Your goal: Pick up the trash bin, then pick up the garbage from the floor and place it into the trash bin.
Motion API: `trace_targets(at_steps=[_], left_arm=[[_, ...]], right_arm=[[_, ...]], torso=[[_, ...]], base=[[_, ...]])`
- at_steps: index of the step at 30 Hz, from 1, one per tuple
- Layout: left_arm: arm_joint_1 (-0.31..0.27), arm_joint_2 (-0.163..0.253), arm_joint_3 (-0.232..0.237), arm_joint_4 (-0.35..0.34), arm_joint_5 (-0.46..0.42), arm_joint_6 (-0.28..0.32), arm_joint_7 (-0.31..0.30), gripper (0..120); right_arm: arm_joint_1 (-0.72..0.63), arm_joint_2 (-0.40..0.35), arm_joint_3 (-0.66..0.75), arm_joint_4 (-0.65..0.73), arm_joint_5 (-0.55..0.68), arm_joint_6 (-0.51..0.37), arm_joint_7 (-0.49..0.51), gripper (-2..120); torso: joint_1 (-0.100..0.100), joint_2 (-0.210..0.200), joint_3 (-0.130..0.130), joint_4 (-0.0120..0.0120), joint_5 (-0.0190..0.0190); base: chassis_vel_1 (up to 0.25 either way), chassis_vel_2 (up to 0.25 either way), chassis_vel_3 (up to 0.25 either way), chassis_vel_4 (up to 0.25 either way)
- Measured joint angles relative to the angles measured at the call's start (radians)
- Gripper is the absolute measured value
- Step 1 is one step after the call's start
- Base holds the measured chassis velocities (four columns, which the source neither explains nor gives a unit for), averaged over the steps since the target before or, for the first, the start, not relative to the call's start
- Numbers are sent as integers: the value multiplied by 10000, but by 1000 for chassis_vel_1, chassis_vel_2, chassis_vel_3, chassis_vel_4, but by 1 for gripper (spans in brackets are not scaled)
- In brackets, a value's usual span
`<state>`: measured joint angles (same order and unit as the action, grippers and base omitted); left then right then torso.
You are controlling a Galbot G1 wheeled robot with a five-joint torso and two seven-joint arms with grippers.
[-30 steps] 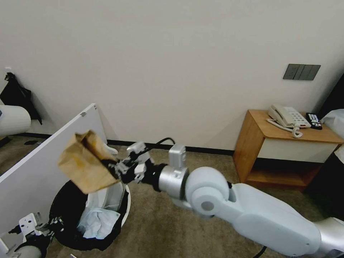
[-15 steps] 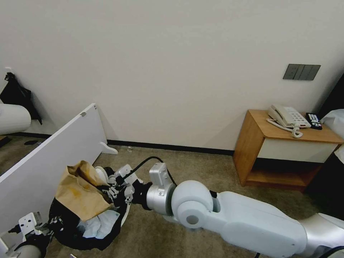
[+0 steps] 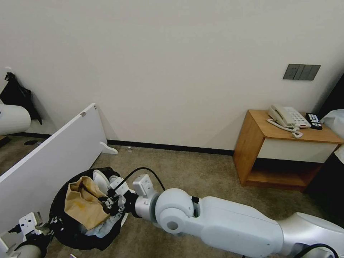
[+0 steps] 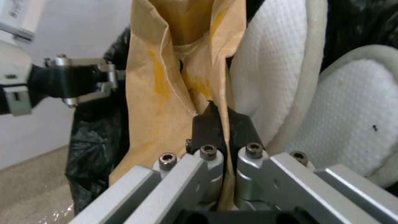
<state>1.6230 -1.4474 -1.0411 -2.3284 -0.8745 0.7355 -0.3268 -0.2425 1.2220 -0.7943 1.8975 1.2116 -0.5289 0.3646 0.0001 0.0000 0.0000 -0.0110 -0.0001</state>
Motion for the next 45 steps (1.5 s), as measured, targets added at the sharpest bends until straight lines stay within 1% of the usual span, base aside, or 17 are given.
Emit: trace_targets(at_steps=[13,20,23,25,26,29,30,32,35,36,37,38,39,40,43,44,45], left_arm=[[-58,-33,139,114,30,0,19,2],[-96,-24,166,190,46,0,26,2],[-108,-20,172,215,53,0,31,2],[-116,-18,175,240,62,-1,32,2],[-116,-18,175,240,62,-1,32,2],[-121,-15,182,262,74,-1,33,2],[-121,-15,182,262,74,-1,33,2],[-123,-15,190,262,77,-2,33,2],[-123,-16,195,262,81,-1,33,2],[-122,-22,204,262,87,-1,33,2],[-120,-26,209,262,92,-2,33,2],[-120,-26,209,262,92,-2,33,2],[-109,-35,210,259,104,-1,33,2],[-109,-35,210,259,104,-1,33,2],[-91,-52,210,257,131,-1,33,2],[-91,-52,210,257,131,-1,33,2],[-81,-64,217,259,155,-1,34,2]], right_arm=[[-431,128,-179,-560,-482,-92,52,0],[-461,68,-144,-545,-507,-184,259,0],[-454,17,-48,-419,-505,-200,296,3],[-400,-38,49,-279,-495,-228,353,13],[-400,-38,49,-279,-495,-228,353,13],[-316,-99,171,-87,-432,-253,442,30],[-316,-99,171,-87,-432,-253,442,30],[-271,-134,226,23,-396,-256,483,39],[-260,-143,245,54,-387,-257,493,42],[-247,-152,285,119,-366,-258,515,51],[-238,-161,314,158,-354,-258,524,56],[-238,-161,314,158,-354,-258,524,56],[-232,-182,357,225,-334,-259,544,64],[-232,-182,357,225,-334,-259,544,64],[-227,-209,445,380,-262,-271,599,78],[-227,-209,445,380,-262,-271,599,78],[-227,-220,499,468,-217,-282,635,86]], torso=[[0,0,0,0,1],[0,0,0,-1,1],[0,0,0,-1,1],[0,0,0,-1,1],[0,0,0,-1,1],[0,0,0,0,1],[0,0,0,0,1],[0,0,0,-1,1],[0,0,0,-1,0],[0,0,0,-1,0],[0,0,0,-1,1],[0,0,0,-1,1],[0,0,0,-1,1],[0,0,0,-1,1],[0,0,0,-1,1],[0,0,0,-1,1],[0,0,0,-1,1]], base=[[0,0,0,0],[0,0,0,0],[0,0,0,0],[0,0,0,0],[0,0,0,0],[0,0,0,0],[0,0,0,0],[0,0,0,0],[0,0,0,0],[0,0,0,0],[0,0,0,0],[0,0,0,0],[0,0,0,0],[0,0,0,0],[0,0,0,0],[0,0,0,0],[0,0,0,0]])
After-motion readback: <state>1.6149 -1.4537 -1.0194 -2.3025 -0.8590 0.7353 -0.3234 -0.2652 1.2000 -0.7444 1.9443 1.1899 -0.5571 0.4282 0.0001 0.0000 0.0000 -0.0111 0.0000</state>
